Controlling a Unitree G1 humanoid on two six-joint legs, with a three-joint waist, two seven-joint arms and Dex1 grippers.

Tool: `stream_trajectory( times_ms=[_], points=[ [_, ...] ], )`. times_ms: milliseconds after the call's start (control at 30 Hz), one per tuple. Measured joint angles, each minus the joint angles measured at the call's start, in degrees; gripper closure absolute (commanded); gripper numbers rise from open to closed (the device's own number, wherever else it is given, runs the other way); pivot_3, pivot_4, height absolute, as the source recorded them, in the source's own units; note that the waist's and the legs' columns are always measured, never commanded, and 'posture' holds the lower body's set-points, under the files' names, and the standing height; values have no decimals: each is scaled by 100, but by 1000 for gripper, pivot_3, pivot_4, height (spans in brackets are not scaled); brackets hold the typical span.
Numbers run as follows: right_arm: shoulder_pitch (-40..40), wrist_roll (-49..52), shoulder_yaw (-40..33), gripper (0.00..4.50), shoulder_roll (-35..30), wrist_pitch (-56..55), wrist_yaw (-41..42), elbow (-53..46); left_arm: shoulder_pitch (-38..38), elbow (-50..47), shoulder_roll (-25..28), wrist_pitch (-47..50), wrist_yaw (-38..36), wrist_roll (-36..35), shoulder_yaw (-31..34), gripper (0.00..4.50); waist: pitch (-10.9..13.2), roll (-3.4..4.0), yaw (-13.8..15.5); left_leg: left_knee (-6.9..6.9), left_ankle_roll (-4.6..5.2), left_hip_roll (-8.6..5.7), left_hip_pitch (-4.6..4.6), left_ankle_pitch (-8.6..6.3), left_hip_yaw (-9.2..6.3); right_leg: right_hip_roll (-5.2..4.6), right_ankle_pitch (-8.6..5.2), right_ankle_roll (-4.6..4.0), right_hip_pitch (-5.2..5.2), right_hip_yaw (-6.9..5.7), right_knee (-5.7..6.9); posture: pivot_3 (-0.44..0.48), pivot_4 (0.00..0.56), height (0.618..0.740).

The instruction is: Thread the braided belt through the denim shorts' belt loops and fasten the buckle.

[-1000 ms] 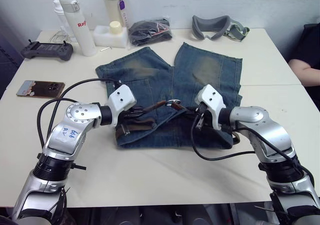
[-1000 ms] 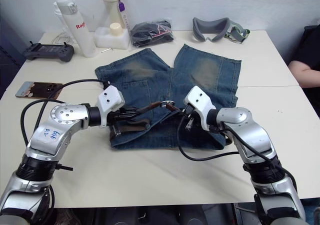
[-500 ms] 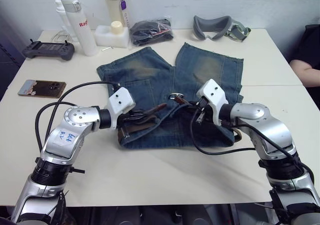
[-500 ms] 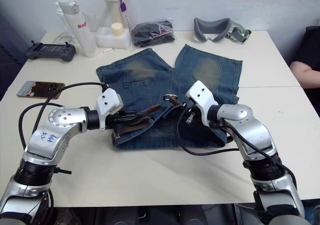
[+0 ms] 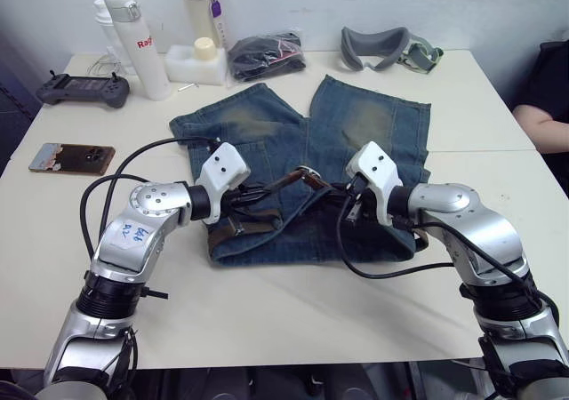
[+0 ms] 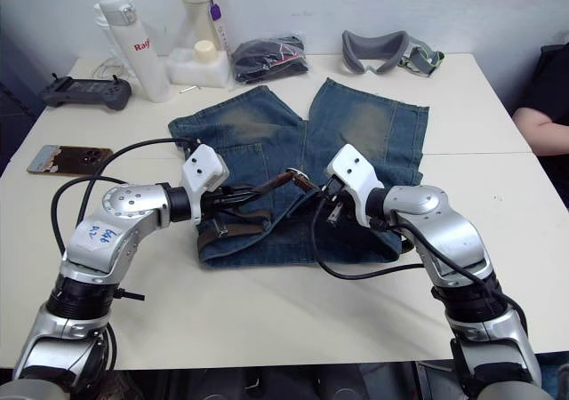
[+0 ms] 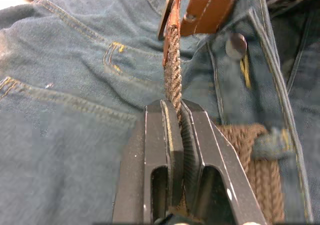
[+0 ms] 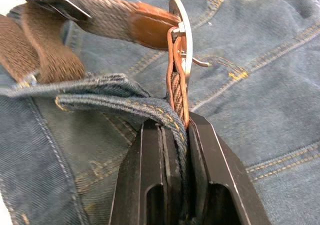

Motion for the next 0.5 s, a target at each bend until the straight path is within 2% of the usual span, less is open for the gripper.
stream_trajectory(
  times_ms=[300,500],
  points=[
    [117,32,91,4478,-26,-11,54,-184,-128,39,-249,-1,138,95,-122,4500,0,0,-1,0,0,0,0,0,0,1,0,0,0,0,-1,0,150,739],
    [311,-493,773,4478,-366,-862,294,-357,-235,114,-517,-14,127,112,-383,4500,0,0,-8,0,0,-3,1,0,1,3,0,0,0,1,-2,0,150,739]
  ],
)
